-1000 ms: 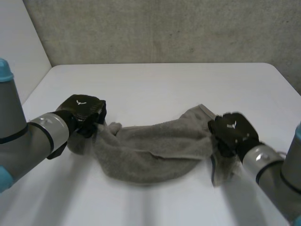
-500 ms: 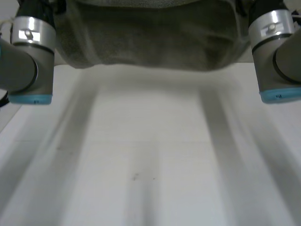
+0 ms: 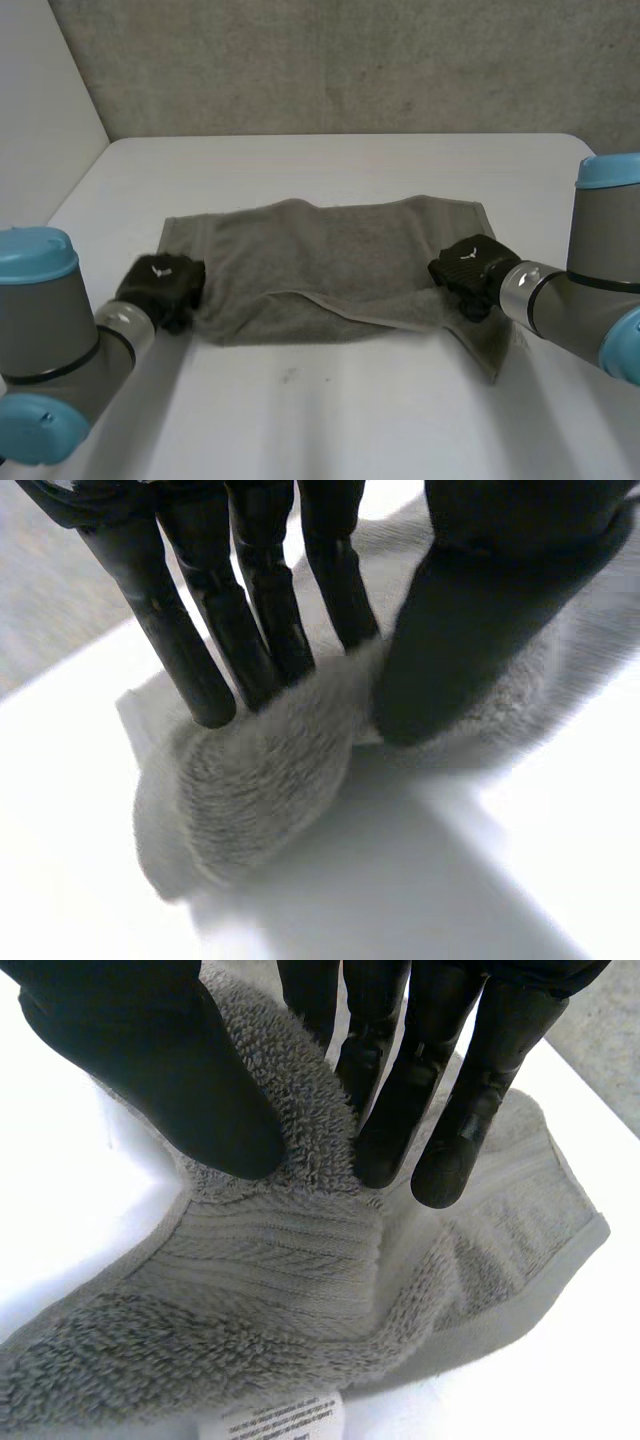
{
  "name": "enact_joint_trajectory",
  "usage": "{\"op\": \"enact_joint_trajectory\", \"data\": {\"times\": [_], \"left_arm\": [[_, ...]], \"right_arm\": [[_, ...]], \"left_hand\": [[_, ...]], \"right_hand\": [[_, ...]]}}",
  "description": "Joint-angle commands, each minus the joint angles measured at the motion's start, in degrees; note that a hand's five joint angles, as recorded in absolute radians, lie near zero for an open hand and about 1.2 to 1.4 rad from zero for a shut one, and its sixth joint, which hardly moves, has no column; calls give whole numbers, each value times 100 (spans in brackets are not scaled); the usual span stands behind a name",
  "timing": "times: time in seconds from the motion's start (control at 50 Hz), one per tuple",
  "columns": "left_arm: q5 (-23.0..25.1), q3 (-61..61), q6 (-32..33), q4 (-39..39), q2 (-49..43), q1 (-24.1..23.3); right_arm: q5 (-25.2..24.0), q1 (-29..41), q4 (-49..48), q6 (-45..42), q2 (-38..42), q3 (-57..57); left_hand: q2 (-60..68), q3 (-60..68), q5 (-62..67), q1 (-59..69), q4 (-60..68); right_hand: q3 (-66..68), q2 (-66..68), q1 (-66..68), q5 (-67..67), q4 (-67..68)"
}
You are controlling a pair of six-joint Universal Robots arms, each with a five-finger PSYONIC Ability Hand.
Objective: Fold the towel.
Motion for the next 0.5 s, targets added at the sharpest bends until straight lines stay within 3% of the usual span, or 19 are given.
{"op": "enact_joint_trajectory", "data": {"times": [0.02, 0.08, 0.16, 0.28, 0.4, 0.5], "left_arm": [[-51, -21, 15, -968, 581, -255], [-51, 67, 24, -1162, 844, -246], [-15, 312, 59, -1101, 1020, -184], [28, 805, 147, -977, 924, -167], [46, 1640, 174, -793, 36, -167], [46, 2168, 182, -1162, -676, -114]], "right_arm": [[15, -22, -176, 20, -204, 313], [24, -22, -361, 2, -319, 568], [15, -22, -851, 20, -485, 954], [50, -57, -1450, 3, -538, 1306], [42, -83, -1468, 20, -530, 1368], [33, -197, -1512, 2, -521, 1421]], "left_hand": [[-801, -812, -848, -641, -804], [-1288, -1299, -1336, -1129, -1292], [-2969, -2980, -3017, -2810, -2973], [-3072, -3083, -3119, -2912, -3075], [-2466, -2477, -2514, -2307, -2470], [-1625, -1636, -1673, -1466, -1629]], "right_hand": [[1195, 1269, 2494, 1377, 1161], [1195, 1269, 2494, 1377, 1161], [1195, 1269, 2494, 1377, 1161], [1195, 1269, 2494, 1377, 1161], [1195, 1269, 2494, 1377, 1161], [1195, 1269, 2494, 1377, 1161]]}}
